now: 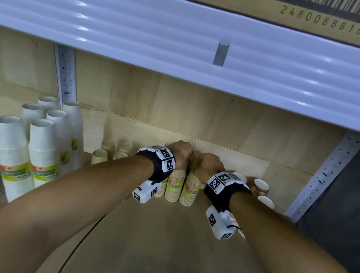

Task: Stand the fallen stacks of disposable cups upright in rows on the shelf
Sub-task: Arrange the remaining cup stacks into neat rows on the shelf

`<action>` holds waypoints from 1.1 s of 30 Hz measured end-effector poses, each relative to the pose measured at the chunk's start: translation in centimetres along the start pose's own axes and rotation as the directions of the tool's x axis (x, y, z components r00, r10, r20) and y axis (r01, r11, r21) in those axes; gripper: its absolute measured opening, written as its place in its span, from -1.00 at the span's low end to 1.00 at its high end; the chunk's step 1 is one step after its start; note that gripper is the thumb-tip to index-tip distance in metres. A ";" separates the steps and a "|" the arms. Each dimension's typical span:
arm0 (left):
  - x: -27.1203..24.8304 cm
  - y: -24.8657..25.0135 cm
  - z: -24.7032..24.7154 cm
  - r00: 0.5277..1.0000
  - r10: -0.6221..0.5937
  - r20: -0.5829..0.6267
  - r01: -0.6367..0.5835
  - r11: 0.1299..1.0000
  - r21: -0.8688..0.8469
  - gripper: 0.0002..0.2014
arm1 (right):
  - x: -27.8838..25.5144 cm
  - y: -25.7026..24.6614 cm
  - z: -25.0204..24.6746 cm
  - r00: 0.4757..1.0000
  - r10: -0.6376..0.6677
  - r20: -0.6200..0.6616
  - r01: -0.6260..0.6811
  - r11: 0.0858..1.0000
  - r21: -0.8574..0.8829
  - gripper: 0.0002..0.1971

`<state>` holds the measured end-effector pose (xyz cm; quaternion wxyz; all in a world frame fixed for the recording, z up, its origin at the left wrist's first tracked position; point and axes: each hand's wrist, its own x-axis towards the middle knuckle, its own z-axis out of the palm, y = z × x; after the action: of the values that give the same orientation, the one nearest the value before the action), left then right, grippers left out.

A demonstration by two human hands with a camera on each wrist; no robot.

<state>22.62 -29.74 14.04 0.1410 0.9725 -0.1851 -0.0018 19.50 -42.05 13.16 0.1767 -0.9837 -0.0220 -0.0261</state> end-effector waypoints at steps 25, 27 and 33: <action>-3.5 -5.0 -6.0 0.987 -0.040 -0.153 0.035 0.999 -0.038 -0.59 | -0.2 -4.2 -1.4 0.993 -0.066 -0.098 0.059 0.996 -0.072 -0.67; -4.7 -6.3 -7.3 0.984 -0.074 -0.161 0.069 0.997 -0.037 -0.60 | -0.5 -5.5 -1.3 0.991 -0.084 -0.103 0.078 0.995 -0.059 -0.63; -8.1 -10.0 -9.5 0.968 -0.178 -0.175 0.173 0.984 -0.043 -0.60 | -1.2 -9.7 0.0 0.989 -0.131 -0.071 0.129 0.991 -0.025 -0.57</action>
<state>19.16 -15.32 19.98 0.1694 0.9793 -0.0851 0.0704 17.75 -33.03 16.39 0.1655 -0.9803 -0.0795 -0.0734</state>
